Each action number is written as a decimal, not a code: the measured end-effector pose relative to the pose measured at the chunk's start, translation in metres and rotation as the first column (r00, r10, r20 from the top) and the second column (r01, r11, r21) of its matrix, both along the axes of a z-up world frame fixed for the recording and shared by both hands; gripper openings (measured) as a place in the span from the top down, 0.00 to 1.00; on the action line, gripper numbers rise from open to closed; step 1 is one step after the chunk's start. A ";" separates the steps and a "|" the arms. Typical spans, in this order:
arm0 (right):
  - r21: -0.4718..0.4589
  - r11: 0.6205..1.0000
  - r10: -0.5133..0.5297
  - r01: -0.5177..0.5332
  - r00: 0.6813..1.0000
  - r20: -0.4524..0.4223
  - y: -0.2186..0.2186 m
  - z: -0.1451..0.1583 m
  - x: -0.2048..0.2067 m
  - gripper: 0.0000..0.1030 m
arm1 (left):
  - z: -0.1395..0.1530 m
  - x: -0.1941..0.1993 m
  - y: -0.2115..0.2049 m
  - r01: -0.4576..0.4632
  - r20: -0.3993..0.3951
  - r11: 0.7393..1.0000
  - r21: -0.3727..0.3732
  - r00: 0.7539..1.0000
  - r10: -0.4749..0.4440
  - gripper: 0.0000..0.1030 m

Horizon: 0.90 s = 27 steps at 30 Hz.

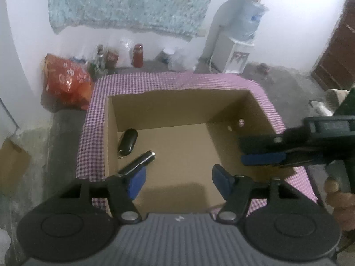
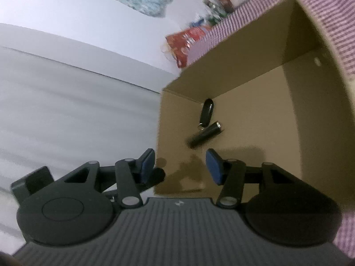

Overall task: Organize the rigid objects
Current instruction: 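Bring the right gripper back to the green battery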

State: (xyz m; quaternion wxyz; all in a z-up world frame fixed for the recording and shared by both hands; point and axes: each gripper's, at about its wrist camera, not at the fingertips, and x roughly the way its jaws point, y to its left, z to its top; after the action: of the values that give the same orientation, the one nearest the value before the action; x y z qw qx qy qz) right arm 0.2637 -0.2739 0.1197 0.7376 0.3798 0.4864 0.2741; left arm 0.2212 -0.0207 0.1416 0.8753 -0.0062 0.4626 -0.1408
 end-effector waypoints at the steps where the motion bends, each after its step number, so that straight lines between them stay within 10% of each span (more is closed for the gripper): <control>1: 0.008 1.000 -0.003 0.003 1.000 0.016 -0.006 0.006 -0.010 0.49 | 0.002 -0.007 -0.001 0.008 0.011 1.000 -0.001 1.000 -0.008 0.34; 13: -0.011 0.995 -0.094 0.096 0.987 0.134 -0.059 -0.015 -0.142 0.44 | -0.031 -0.114 -0.017 0.146 0.122 0.983 -0.115 0.984 -0.132 0.21; 27: -0.291 0.946 -0.108 0.141 0.986 0.127 -0.008 -0.094 -0.186 0.45 | -0.120 -0.167 -0.073 0.266 0.160 0.964 0.028 0.950 -0.267 0.35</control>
State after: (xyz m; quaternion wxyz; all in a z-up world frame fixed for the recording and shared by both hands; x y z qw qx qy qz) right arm 0.0774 -0.2815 0.0259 0.8279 0.2782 0.4561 0.1706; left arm 0.0537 -0.0939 0.0219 0.8832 0.0705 0.3866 -0.2560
